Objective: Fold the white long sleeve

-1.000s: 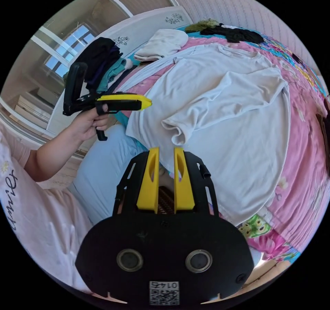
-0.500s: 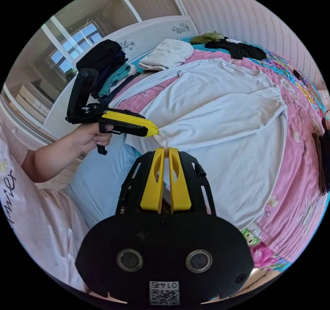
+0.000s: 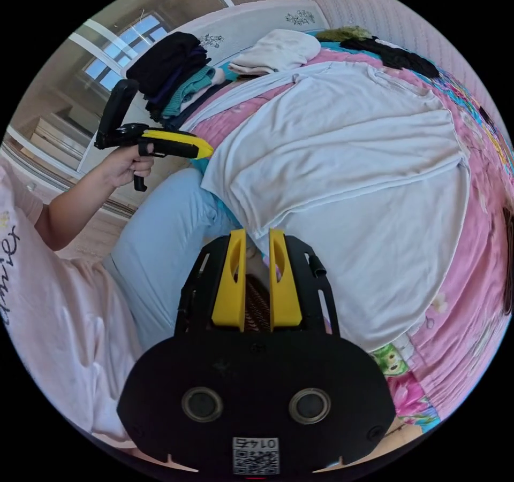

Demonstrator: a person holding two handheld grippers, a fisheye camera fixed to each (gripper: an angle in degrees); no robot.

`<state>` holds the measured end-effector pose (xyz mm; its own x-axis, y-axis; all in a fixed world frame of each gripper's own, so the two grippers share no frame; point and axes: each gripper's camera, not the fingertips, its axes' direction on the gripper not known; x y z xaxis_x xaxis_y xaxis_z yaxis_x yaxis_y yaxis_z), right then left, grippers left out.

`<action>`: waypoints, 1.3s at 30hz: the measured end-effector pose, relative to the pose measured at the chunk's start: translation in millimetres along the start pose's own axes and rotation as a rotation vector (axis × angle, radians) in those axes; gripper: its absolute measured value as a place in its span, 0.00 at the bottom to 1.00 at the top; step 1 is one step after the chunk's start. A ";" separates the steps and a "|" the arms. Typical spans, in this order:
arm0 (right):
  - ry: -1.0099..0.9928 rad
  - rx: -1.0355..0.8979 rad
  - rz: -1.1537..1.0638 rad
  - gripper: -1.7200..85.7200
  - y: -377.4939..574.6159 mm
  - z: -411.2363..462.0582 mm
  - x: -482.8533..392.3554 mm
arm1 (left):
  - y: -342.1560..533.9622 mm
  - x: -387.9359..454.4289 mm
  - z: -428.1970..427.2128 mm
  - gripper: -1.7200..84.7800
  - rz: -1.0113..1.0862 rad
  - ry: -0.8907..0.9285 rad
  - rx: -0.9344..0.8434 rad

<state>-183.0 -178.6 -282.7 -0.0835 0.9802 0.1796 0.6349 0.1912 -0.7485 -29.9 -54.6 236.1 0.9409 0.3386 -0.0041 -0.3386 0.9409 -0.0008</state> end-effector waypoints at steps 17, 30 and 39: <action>-0.104 -0.008 -0.363 0.08 -201.8 56.4 -102.3 | 224.0 -180.5 -138.1 0.08 -0.801 -0.328 0.403; -0.027 -0.147 -0.615 0.10 -397.2 228.0 -285.8 | 263.5 -239.0 -134.2 0.11 -0.815 -0.193 0.495; -0.042 -0.217 -0.553 0.03 -424.2 258.1 -275.6 | 277.0 -223.1 -158.5 0.01 -0.712 -0.160 0.562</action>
<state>-627.5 -516.6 -179.4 -0.4744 0.7401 0.4767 0.6307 0.6635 -0.4025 -334.2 130.2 78.3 0.9299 -0.3643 -0.0508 0.3332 0.7757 0.5360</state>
